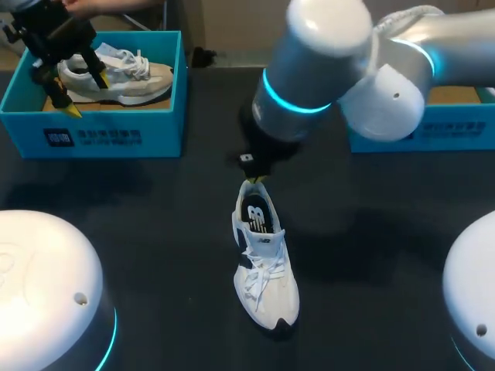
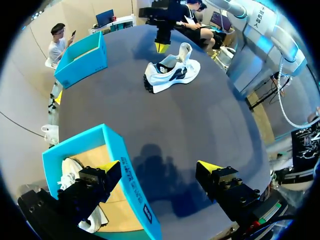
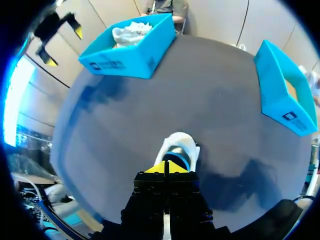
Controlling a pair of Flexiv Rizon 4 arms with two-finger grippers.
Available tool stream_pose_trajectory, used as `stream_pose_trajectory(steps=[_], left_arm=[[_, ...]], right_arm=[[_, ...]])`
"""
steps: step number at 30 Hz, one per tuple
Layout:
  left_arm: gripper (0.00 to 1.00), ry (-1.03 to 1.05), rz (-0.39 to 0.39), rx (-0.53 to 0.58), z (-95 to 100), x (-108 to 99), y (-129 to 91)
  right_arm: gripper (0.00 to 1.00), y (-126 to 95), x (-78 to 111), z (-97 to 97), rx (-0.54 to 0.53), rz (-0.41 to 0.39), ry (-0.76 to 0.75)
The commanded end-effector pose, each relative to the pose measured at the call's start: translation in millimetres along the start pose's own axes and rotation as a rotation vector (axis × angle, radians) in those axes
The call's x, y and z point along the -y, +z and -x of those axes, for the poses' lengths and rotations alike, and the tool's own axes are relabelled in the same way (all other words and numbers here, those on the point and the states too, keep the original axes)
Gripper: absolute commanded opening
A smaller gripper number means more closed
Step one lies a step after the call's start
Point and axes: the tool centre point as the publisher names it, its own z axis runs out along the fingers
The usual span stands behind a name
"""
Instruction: Take the shoe out of the shoebox, open the shoe tongue, remove and reinsert the insole, then place the shoe into the shoebox
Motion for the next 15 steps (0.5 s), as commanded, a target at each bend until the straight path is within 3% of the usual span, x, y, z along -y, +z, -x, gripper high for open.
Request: stream_pose_trajectory(steps=[1,3,4,15], left_arm=[[1.0,0.0,0.003,0.002,-1.3,0,0],[1.0,0.0,0.003,0.002,-1.3,0,0],[1.0,0.0,0.003,0.002,-1.3,0,0],[1.0,0.0,0.003,0.002,-1.3,0,0]], right_arm=[[0.0,14,9.0,-11.8,0.21,0.003,0.003],[0.0,20,15.6,-6.9,0.283,0.014,0.053],[0.0,21,19.6,-3.4,0.272,0.062,0.082],[0.0,21,19.6,-3.4,0.272,0.062,0.082]])
